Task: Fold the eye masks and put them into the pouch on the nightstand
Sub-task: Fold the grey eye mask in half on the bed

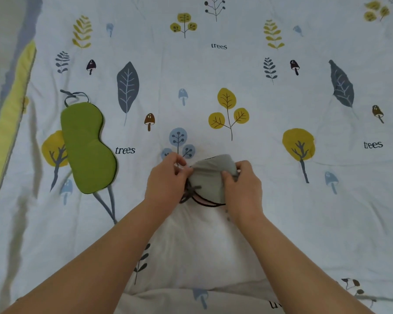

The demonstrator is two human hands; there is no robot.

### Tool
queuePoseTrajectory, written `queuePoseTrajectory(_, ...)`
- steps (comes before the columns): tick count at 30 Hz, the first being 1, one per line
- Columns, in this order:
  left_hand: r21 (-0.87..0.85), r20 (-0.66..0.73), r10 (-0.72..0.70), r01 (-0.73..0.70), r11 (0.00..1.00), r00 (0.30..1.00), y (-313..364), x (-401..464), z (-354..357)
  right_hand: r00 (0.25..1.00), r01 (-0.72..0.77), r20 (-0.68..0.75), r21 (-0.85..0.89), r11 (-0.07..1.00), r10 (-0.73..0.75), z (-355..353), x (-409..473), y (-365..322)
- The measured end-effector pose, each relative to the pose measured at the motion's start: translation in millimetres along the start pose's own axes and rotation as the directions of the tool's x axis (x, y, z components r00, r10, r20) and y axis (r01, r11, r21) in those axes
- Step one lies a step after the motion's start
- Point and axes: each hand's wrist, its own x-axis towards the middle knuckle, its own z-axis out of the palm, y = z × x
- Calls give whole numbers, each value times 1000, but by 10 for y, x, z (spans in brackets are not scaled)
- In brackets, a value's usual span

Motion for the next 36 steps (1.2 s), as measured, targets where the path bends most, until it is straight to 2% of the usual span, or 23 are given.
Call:
queuePoseTrajectory(2, 253, -182, 101, -53, 966, 978, -6, -16, 6, 1000, -2, -20, -130, 992, -1, 28, 10, 31)
queuePoseTrajectory(3, 303, -241, 198, -121, 945, 950, -3, -33, 21, 999, 40, -22, -257, 966, -47, 57, 6, 64)
queuePoseTrajectory(4, 320, -250, 304, -218, 922, 919, 4, -54, 53, 992, 115, -11, -384, 916, -129, 91, -9, 107)
queuePoseTrajectory(6, 385, -124, 464, -388, 837, 877, -6, -97, 172, 946, 298, 50, -524, 798, -320, 157, -57, 185)
queuePoseTrajectory(7, 430, -14, 469, -418, 800, 883, -38, -114, 238, 925, 359, 101, -549, 755, -366, 186, -70, 228)
queuePoseTrajectory(10, 551, 210, 289, -357, 754, 934, -274, -68, 378, 903, 426, 243, -621, 658, -355, 243, -15, 410)
queuePoseTrajectory(12, 614, 228, 246, -336, 715, 942, -419, -21, 419, 901, 432, 295, -665, 609, -318, 267, 38, 495)
queuePoseTrajectory(15, 660, 205, 251, -323, 678, 946, -446, 10, 439, 906, 423, 321, -683, 596, -274, 287, 89, 499)
queuePoseTrajectory(19, 681, 154, 244, -282, 675, 957, -324, -42, 419, 895, 442, 352, -623, 645, -273, 201, 105, 397)
queuePoseTrajectory(20, 677, 108, 261, -263, 687, 959, -276, -69, 393, 898, 437, 316, -586, 682, -305, 152, 104, 354)
queuePoseTrajectory(22, 662, 13, 285, -222, 716, 958, -182, -109, 347, 924, 378, 158, -497, 781, -348, 56, 101, 281)
queuePoseTrajectory(24, 647, 4, 201, -156, 747, 980, -122, -124, 312, 956, 274, 20, -415, 867, -293, 3, 87, 230)
queuePoseTrajectory(25, 635, 14, 155, -129, 762, 988, -103, -119, 303, 970, 224, 4, -391, 893, -242, -3, 82, 214)
queuePoseTrajectory(28, 542, 51, 96, -108, 834, 994, -50, -87, 297, 988, 151, 91, -357, 922, -127, 22, 76, 183)
queuePoseTrajectory(30, 452, 76, 100, -124, 883, 992, -12, -68, 299, 989, 118, 117, -256, 959, -90, -1, 101, 150)
queuePoseTrajectory(32, 382, 79, 117, -139, 914, 990, 46, -26, 300, 993, 88, 96, -163, 983, -73, -74, 160, 113)
queuePoseTrajectory(36, 296, 63, 183, -193, 935, 981, 239, 175, 372, 995, 96, -7, -113, 989, -97, -272, 360, 25)
